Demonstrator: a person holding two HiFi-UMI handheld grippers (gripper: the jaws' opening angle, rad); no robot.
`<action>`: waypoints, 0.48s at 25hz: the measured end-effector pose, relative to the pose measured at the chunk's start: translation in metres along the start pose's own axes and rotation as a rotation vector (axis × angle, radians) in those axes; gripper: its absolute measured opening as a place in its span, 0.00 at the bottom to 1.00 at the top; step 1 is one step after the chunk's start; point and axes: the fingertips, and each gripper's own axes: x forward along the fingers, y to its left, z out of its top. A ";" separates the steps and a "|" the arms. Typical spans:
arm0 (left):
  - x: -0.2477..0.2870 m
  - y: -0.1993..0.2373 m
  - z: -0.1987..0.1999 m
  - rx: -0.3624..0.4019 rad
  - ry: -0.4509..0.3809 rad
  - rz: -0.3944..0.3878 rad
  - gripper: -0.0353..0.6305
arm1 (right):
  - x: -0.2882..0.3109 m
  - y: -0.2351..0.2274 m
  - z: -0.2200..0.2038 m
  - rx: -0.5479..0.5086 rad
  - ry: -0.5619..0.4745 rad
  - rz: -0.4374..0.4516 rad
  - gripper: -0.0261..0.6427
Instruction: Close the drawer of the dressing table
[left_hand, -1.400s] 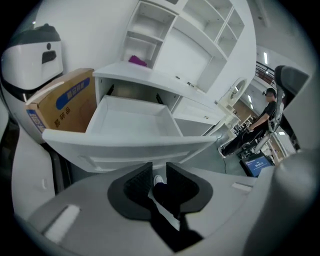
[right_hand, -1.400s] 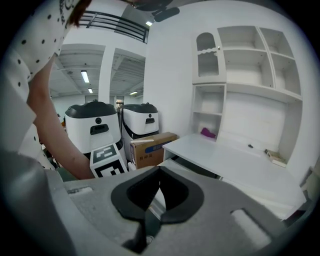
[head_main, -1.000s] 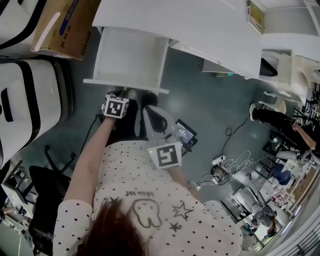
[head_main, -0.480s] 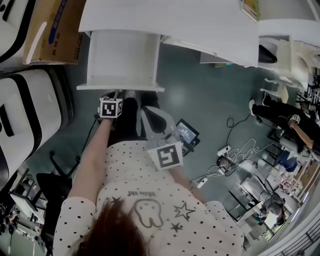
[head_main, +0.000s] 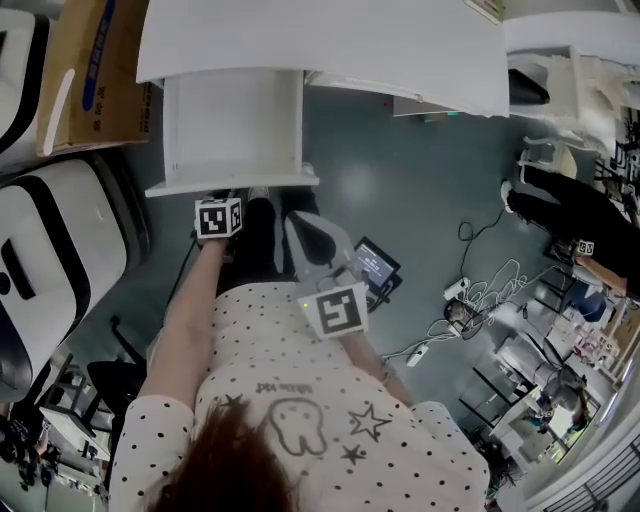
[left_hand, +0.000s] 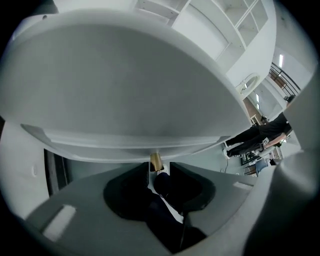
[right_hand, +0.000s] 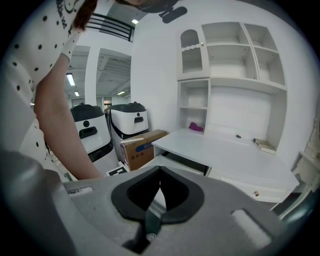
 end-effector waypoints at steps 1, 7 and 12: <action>0.001 0.000 0.000 -0.006 0.002 -0.001 0.25 | 0.000 -0.002 0.000 0.004 0.001 -0.005 0.04; 0.012 0.003 -0.003 -0.069 0.011 -0.022 0.20 | 0.002 -0.008 -0.001 0.004 0.015 -0.018 0.04; 0.013 0.002 -0.001 -0.075 0.024 -0.008 0.17 | 0.003 -0.014 0.004 0.002 0.005 -0.023 0.04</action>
